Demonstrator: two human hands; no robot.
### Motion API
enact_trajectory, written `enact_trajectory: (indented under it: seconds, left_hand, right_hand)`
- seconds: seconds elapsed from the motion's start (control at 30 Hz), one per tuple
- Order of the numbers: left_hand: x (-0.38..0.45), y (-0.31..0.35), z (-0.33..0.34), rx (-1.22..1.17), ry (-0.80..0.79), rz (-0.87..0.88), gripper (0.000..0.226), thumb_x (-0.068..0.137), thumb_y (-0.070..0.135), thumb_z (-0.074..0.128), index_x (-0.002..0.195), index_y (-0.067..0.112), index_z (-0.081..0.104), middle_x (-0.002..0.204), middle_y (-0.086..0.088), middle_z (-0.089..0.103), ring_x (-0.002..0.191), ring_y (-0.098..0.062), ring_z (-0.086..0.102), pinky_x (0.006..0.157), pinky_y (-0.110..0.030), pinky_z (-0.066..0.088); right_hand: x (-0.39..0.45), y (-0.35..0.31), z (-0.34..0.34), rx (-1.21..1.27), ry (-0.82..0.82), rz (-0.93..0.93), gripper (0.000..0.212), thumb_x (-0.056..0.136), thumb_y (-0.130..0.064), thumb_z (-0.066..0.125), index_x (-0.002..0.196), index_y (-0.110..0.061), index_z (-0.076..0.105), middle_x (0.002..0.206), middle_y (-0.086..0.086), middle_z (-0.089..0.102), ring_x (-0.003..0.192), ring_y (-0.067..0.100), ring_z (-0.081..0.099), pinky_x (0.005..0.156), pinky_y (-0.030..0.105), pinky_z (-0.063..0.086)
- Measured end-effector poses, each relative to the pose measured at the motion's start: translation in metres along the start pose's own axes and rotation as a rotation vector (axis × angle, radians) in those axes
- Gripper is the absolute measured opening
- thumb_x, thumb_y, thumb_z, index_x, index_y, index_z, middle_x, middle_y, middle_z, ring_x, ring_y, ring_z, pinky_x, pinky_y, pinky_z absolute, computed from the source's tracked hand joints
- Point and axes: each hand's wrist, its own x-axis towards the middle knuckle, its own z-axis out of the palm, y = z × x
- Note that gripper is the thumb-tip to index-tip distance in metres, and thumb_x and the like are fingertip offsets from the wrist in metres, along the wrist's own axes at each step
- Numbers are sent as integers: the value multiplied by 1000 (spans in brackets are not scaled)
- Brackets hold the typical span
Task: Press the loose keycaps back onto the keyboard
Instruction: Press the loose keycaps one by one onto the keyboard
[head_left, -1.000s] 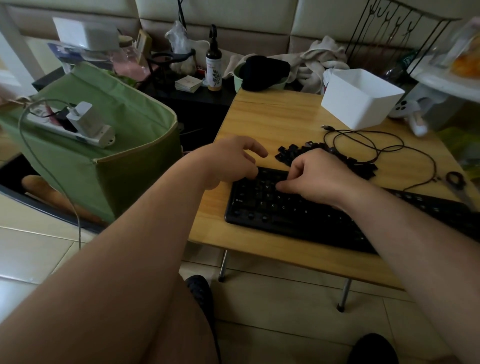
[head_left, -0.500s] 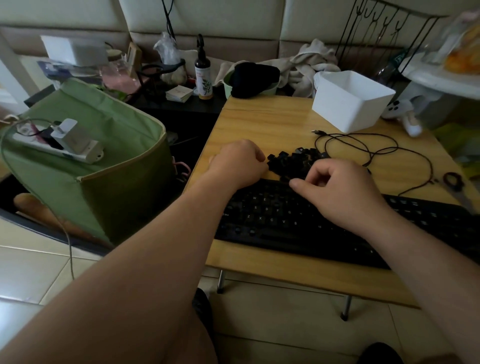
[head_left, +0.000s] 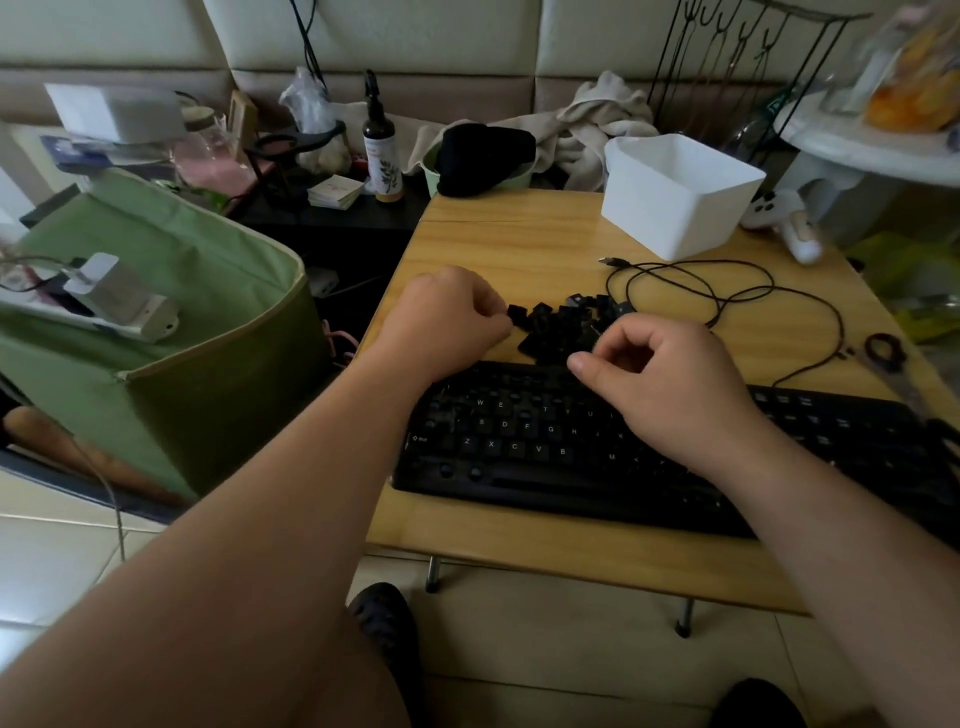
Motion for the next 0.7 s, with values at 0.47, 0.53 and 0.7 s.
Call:
enact_trajectory:
  seconds: [0.47,0.53,0.7]
  left_hand:
    - [-39,34,9,-193,191,449,7,92,28,74,97,32,77,91,20,72,89,1,62,76,-10,43]
    - [-41,35,7,-373,47,297,8,97,29,70,99,30,78,88,16,74,82,1,65,70,-9,45]
    - [-45,39,5,-594,-116,185,19,103,26,63,99,18,80,83,10,76,81,-4,68,74,-19,54]
  right_hand:
    - [0,-3,-4,456,113,-19,27,85,-12,83,105,-28,77,92,-6,78,86,12,74,77,26,61]
    - [-2,-1,-9,282,143,-54,32,82,-17,87,107,-34,76,90,-10,76,85,8,73,77,25,61]
    - [-9,-5,-7,100,242,-184,37,76,-17,91,107,-32,78,98,-15,75,91,6,71,82,31,60]
